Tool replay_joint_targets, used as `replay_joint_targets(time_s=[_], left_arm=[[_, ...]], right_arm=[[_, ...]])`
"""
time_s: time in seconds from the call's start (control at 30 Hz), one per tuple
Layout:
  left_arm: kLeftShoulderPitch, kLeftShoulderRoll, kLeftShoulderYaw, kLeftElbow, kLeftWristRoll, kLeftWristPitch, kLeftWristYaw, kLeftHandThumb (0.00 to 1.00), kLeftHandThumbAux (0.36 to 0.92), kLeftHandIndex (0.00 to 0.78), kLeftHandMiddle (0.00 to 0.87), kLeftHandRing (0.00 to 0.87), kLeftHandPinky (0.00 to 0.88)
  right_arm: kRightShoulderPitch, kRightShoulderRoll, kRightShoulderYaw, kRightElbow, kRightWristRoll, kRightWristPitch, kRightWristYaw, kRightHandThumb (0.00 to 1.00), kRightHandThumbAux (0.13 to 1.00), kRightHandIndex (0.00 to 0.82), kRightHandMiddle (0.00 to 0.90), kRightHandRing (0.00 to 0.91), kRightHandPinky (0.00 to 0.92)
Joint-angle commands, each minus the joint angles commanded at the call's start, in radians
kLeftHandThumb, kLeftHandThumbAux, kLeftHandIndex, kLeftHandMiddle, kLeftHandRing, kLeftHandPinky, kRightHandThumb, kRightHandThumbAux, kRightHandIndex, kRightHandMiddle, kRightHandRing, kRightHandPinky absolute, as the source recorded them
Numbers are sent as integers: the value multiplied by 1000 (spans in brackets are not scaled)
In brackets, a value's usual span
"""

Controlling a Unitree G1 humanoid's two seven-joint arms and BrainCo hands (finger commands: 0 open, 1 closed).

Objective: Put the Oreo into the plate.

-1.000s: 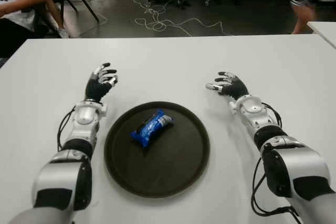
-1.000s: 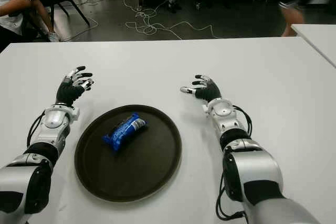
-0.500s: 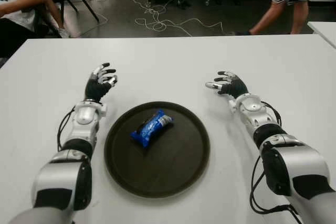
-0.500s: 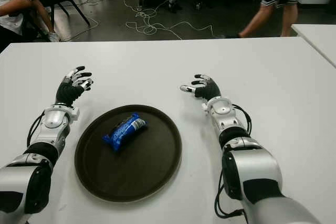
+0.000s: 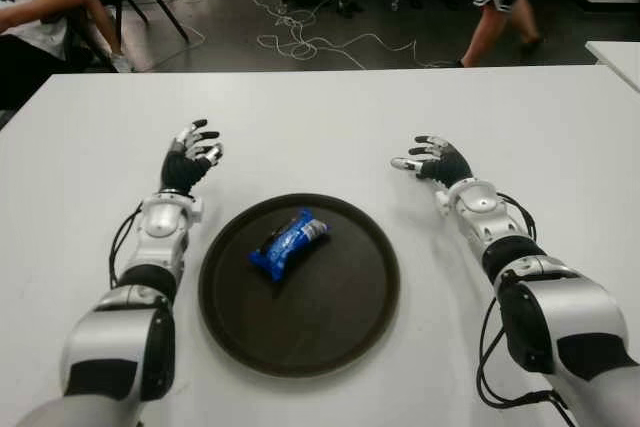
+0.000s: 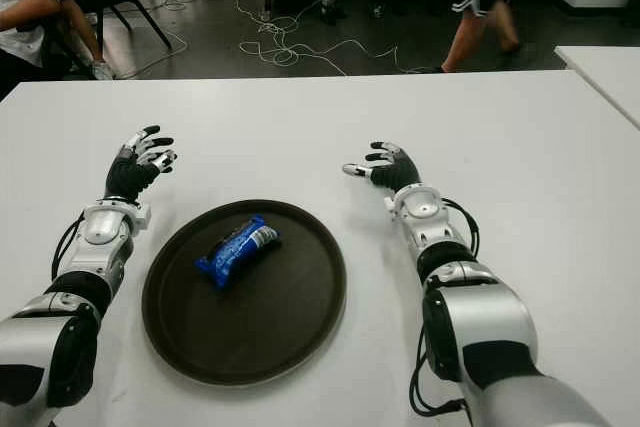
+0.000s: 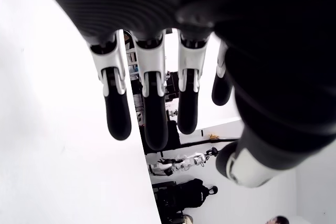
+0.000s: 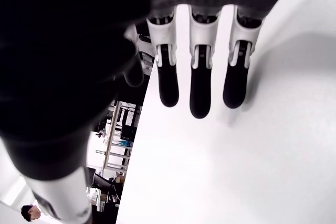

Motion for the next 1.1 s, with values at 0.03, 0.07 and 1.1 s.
replay_joint_targets(time_s=[0.03, 0.07, 1.1], left_arm=[[0, 0, 1, 0, -2, 0, -4, 362, 757, 166, 272, 317, 330], [1, 1, 2, 0, -3, 0, -7, 362, 753, 166, 272, 315, 326], [-5, -7, 26, 7, -14, 13, -15, 421, 713, 170, 266, 299, 323]], right_arm=[[0, 0, 0, 0, 0, 0, -1, 0, 792, 191, 261, 293, 338], [0, 1, 0, 0, 1, -1, -3, 0, 791, 189, 260, 293, 339], [-2, 6, 12, 2, -2, 6, -21, 0, 813, 181, 255, 278, 317]])
